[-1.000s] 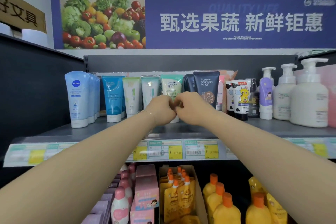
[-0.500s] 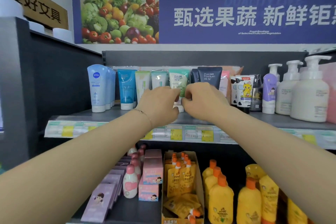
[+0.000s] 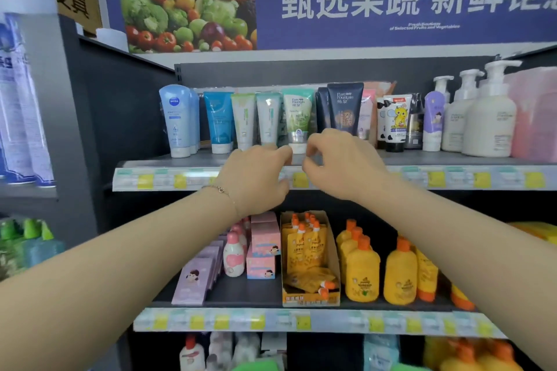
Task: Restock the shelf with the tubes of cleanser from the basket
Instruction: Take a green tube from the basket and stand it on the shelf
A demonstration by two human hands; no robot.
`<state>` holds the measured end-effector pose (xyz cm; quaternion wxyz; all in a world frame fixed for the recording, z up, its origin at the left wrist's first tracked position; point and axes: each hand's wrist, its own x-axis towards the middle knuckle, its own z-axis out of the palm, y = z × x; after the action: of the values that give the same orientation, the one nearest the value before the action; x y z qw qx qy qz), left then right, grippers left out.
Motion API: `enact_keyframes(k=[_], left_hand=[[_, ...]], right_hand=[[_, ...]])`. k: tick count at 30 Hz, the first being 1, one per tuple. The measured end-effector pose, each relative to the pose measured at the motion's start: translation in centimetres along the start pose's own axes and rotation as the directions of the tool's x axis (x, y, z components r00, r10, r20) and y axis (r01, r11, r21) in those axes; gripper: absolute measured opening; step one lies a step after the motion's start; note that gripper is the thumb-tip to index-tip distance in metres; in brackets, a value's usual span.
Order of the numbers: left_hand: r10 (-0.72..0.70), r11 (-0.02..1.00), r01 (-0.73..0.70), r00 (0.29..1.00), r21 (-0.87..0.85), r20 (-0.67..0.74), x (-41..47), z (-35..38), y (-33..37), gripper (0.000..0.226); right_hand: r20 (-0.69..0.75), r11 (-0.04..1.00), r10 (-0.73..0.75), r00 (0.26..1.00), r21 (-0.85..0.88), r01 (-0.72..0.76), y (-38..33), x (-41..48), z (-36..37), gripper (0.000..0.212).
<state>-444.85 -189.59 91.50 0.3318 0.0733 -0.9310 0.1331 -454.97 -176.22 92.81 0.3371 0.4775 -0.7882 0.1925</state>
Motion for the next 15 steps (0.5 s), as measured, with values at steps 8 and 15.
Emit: enact_keyframes(k=[8, 15], left_hand=[[0.071, 0.992, -0.056, 0.987, -0.109, 0.146, -5.8, 2.2, 2.3, 0.029], [0.11, 0.986, -0.072, 0.957, -0.15, 0.269, -11.0, 6.8, 5.2, 0.035]], right_hand=[[0.145, 0.998, 0.063, 0.987, 0.023, -0.067, -2.1, -6.5, 1.3, 0.021], [0.302, 0.99, 0.142, 0.943, -0.04, -0.136, -1.6, -14.3, 4.4, 0.02]])
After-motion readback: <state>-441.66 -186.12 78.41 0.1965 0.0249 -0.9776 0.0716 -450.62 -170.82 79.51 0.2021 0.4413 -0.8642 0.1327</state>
